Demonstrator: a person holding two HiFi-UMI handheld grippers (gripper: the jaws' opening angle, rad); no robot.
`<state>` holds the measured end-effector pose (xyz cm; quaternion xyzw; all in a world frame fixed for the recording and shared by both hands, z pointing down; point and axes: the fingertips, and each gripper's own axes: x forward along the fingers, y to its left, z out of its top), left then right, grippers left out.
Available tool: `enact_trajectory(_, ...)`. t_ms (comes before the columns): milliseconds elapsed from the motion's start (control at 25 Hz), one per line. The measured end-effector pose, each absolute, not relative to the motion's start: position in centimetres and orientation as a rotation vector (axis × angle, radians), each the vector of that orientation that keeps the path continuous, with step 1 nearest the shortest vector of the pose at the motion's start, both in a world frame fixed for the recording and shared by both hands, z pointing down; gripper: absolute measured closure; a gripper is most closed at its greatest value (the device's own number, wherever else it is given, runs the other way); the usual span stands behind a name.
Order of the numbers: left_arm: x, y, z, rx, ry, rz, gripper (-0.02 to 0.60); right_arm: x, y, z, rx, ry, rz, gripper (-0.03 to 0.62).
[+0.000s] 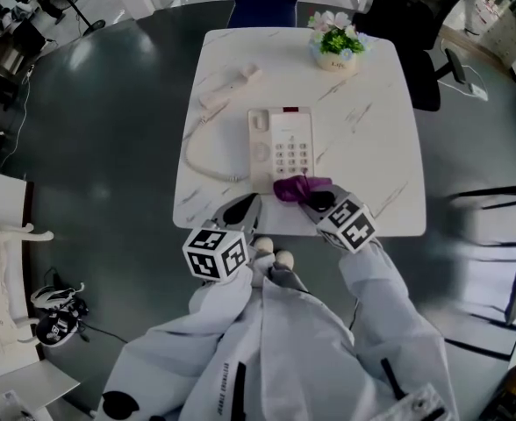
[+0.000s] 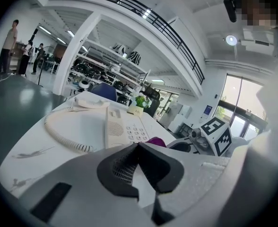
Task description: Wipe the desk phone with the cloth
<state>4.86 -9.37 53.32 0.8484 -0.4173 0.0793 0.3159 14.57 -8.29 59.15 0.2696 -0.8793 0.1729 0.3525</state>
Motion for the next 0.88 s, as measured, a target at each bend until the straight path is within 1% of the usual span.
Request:
enact_trajectory(240,4.3,-9.3,52.4,2.248,-1.143,0.185,0.583,14.5,-7.7,59.1,0.696,-2.290,0.452,0.556)
enact_trajectory(440,4.0,-9.0,51.3,2.265,-1.175,0.165,0.583,14.7,-8.1,56.7,0.818,-2.403,0.516,0.556)
enact_trajectory(880,3.5,-9.2,49.0,2.304,-1.225,0.114,0.583,14.8,-9.4,52.4,0.990,-2.538,0.522,0.556)
